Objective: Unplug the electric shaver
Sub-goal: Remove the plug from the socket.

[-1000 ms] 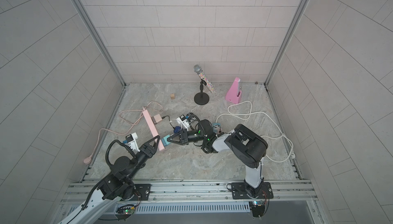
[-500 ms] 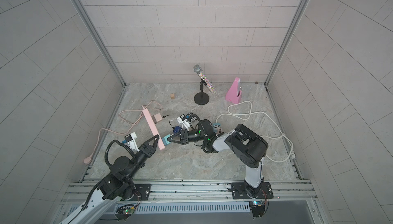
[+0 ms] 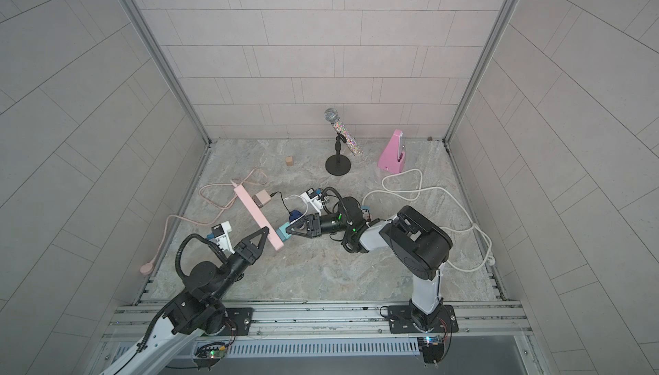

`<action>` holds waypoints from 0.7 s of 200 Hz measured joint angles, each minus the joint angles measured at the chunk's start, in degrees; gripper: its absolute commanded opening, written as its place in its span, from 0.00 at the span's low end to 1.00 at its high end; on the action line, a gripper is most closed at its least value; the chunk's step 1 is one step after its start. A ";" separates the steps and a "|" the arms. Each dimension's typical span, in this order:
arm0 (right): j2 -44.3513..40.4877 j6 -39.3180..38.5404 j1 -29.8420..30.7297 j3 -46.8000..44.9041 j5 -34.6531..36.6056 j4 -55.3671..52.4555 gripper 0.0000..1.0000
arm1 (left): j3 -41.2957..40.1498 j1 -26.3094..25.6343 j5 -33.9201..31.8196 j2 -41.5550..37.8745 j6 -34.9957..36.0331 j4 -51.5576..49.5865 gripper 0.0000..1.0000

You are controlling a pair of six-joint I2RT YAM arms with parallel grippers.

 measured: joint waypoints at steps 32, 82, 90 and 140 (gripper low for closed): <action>0.02 0.11 -0.13 0.02 -0.31 0.26 0.00 | 0.00 0.66 1.27 0.00 -0.07 0.33 0.00; 0.02 0.17 -0.98 0.07 -1.66 1.09 0.00 | 0.00 1.44 3.13 0.00 -0.22 0.92 0.00; 0.02 0.20 -1.20 0.07 -1.99 1.20 0.00 | 0.00 1.49 3.45 0.00 -0.26 0.96 0.00; 0.02 0.20 -2.01 0.52 -3.15 1.92 0.00 | -0.17 1.90 5.11 0.02 -0.74 1.86 0.00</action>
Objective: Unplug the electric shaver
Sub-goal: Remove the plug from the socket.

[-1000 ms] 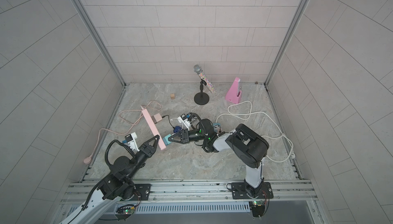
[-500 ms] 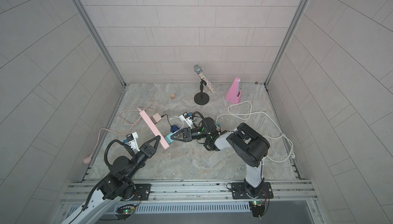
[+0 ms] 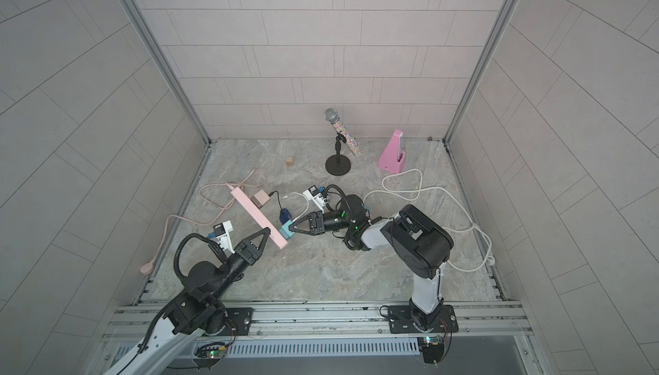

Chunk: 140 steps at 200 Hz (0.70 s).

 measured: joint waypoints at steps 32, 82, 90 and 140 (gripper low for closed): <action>0.00 0.07 -0.26 1.42 -0.70 0.04 0.00 | -0.04 0.46 0.70 0.00 -0.17 1.81 0.00; 0.00 0.22 -0.13 1.64 -0.70 0.07 0.00 | -0.04 0.63 0.68 0.00 -0.52 2.25 0.12; 0.00 0.22 -0.07 1.64 -0.70 0.07 0.00 | -0.04 0.63 0.68 0.00 -0.55 2.32 0.17; 0.00 0.26 0.83 1.64 -0.11 0.15 0.00 | -0.04 0.68 0.17 0.00 -0.57 2.71 0.35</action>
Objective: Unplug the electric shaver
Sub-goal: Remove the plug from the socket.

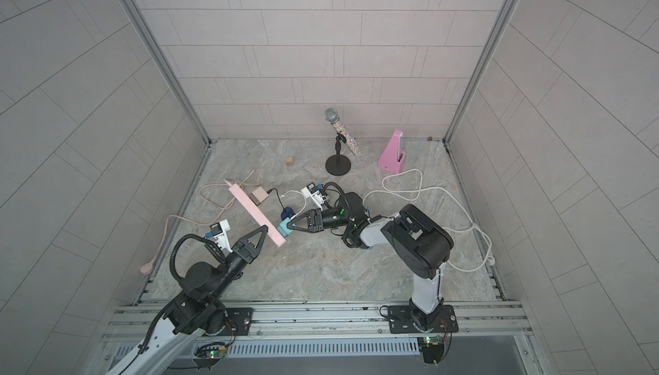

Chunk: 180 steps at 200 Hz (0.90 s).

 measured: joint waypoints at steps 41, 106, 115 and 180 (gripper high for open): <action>0.00 0.20 0.61 0.09 1.07 0.17 0.00 | 0.00 0.24 -0.63 0.17 -0.02 0.70 0.48; 0.11 1.88 2.56 1.05 1.27 -0.92 0.00 | -0.15 0.22 1.49 2.67 0.70 2.80 0.63; 0.11 1.97 2.62 1.05 1.27 -1.01 0.00 | -0.15 0.22 1.66 2.93 0.72 2.95 0.57; 0.13 0.92 2.73 1.05 1.11 0.02 0.00 | -0.28 0.22 1.79 0.90 -0.83 3.02 0.22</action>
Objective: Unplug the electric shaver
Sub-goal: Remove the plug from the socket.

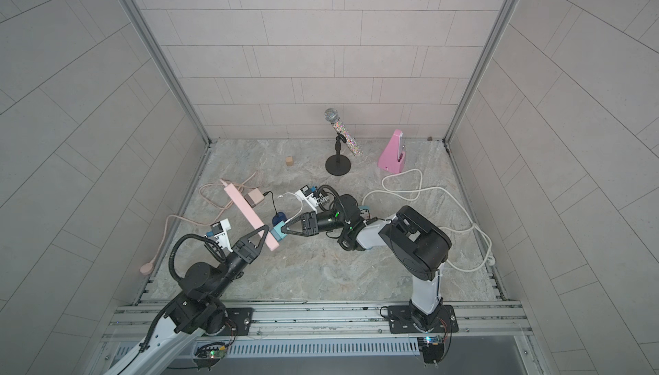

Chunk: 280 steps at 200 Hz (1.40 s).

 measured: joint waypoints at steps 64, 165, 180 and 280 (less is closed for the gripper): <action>0.00 -1.20 -0.83 0.09 -1.05 0.22 0.00 | 0.00 0.11 0.85 -0.26 -0.11 -0.13 0.00; 1.20 -0.50 -4.83 6.88 -7.32 -0.24 0.00 | 0.00 1.86 4.74 4.72 -1.16 7.48 0.00; 2.19 0.11 -5.18 8.37 -8.09 -0.24 0.00 | 0.00 2.60 5.03 6.80 -1.38 9.66 0.00; 4.44 3.61 -13.00 14.69 -5.77 1.60 0.00 | 0.00 3.45 9.57 8.87 -1.49 6.62 0.00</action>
